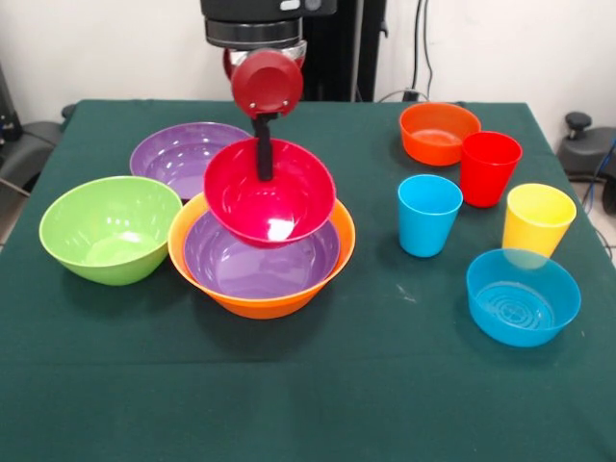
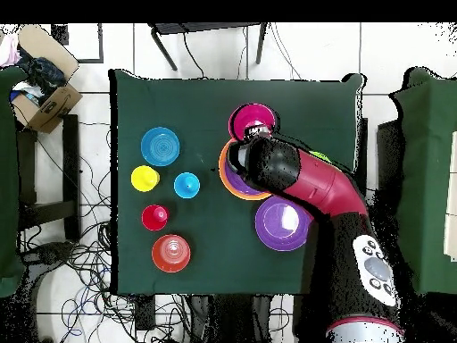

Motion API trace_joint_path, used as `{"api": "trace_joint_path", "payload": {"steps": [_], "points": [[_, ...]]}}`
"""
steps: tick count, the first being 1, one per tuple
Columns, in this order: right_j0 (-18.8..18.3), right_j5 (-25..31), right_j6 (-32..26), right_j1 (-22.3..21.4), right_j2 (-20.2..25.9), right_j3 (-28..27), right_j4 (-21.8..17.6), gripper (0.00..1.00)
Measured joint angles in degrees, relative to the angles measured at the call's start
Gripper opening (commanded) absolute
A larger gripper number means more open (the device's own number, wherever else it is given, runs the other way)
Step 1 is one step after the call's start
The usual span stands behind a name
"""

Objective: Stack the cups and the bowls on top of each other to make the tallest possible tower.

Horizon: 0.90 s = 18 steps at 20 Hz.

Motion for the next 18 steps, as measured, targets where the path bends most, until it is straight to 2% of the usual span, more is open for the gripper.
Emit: {"api": "trace_joint_path", "payload": {"steps": [9, 18], "points": [[-4.45, -4.91, 0.0, 1.3, 3.64, 3.52, -3.32, 0.0], [-5.4, -9.16, 0.0, 4.06, 5.31, 6.05, -5.89, 0.0]]}}
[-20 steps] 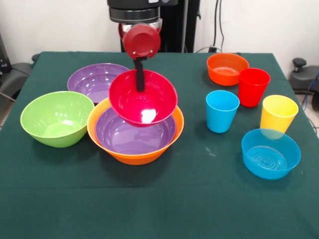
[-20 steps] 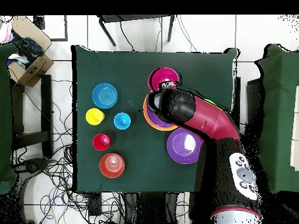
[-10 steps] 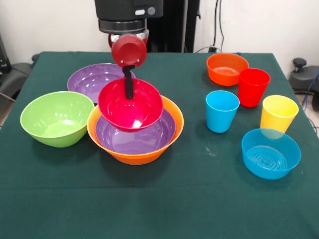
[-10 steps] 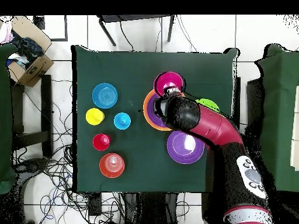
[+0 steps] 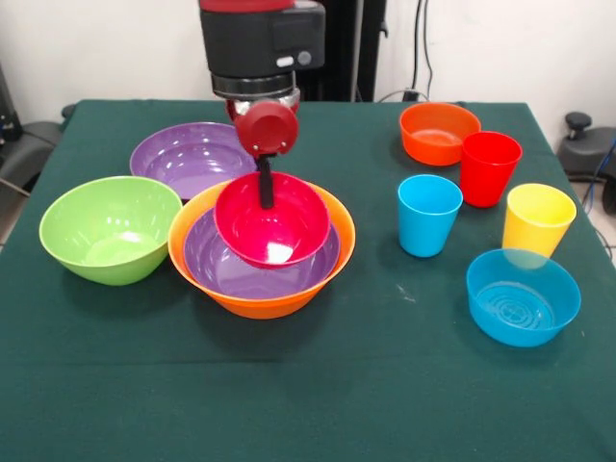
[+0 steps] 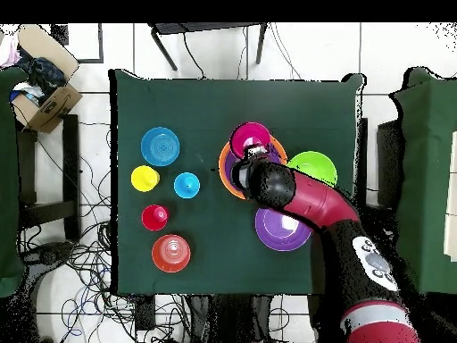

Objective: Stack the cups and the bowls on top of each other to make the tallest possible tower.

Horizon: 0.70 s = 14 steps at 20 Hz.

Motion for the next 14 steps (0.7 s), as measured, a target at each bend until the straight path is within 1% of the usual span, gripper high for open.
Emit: {"api": "trace_joint_path", "payload": {"steps": [8, 14], "points": [[-0.01, -3.47, 0.0, 2.75, 1.64, 0.85, -1.67, 0.0], [-0.02, -3.75, 0.0, 3.77, 2.11, 0.94, -2.06, 0.0]]}}
